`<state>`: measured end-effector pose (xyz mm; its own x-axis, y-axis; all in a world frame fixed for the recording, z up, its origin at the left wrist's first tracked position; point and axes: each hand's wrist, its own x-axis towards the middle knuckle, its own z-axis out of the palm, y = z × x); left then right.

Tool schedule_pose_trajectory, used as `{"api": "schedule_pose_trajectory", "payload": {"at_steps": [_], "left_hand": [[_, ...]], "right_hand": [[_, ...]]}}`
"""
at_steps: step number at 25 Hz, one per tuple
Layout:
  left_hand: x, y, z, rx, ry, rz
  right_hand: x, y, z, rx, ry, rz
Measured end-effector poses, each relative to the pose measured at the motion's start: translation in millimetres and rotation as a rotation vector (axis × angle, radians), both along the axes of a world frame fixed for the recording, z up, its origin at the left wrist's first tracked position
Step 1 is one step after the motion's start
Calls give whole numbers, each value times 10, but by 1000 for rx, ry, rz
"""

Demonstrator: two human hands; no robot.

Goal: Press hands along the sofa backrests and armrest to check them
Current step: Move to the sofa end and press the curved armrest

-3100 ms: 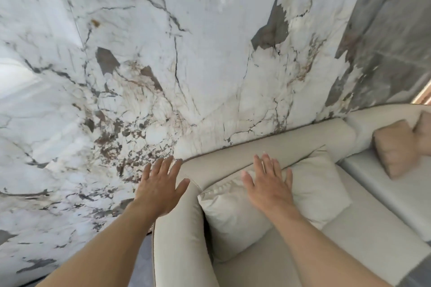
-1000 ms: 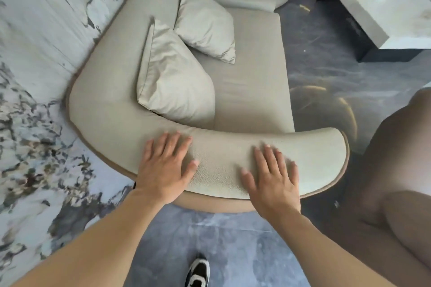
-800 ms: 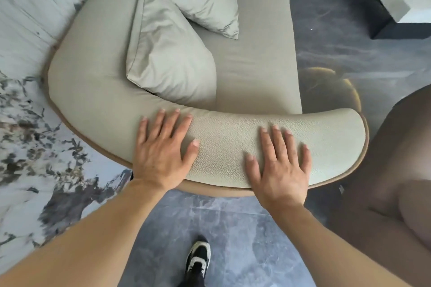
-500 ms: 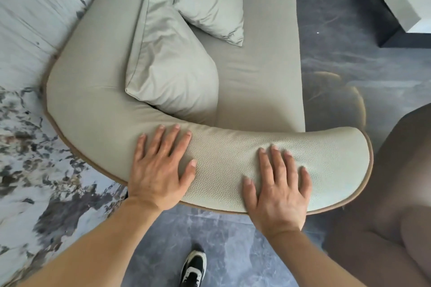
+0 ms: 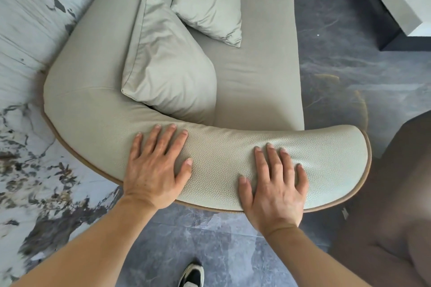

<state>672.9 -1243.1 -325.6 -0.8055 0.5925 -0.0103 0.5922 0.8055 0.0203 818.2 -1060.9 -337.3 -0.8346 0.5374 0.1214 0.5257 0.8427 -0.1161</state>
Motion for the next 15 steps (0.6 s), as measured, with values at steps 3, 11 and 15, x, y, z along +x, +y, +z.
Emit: {"api": "schedule_pose_trajectory", "payload": {"at_steps": [3, 11, 15], "left_hand": [[-122, 91, -17, 15, 11, 1], [-501, 353, -30, 16, 14, 7], [-612, 389, -7, 9, 1, -5]], "right_hand": [[-128, 98, -12, 5, 12, 0], [-502, 373, -45, 45, 44, 5], [-607, 402, -42, 38, 42, 5]]}}
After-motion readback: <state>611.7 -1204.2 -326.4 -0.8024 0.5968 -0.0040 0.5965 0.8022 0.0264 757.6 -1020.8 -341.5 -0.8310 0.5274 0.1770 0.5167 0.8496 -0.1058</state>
